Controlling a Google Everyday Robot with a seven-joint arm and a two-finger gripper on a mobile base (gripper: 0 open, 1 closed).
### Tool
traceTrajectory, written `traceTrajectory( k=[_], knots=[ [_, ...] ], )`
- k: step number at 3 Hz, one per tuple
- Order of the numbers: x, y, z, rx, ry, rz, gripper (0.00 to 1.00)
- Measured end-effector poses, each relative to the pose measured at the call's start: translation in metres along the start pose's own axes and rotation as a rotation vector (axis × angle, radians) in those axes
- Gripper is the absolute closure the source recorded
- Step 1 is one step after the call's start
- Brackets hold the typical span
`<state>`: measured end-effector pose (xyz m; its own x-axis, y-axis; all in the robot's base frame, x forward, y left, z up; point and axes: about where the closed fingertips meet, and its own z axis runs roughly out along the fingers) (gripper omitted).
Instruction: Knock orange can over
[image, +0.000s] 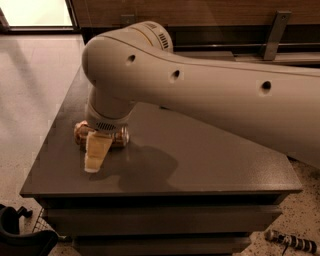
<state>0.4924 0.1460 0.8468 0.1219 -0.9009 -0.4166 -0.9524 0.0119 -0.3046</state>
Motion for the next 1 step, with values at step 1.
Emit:
traceTrajectory(
  k=[1],
  knots=[
    [0.0000,0.0000,0.0000,0.000,0.000,0.000,0.00]
  ],
)
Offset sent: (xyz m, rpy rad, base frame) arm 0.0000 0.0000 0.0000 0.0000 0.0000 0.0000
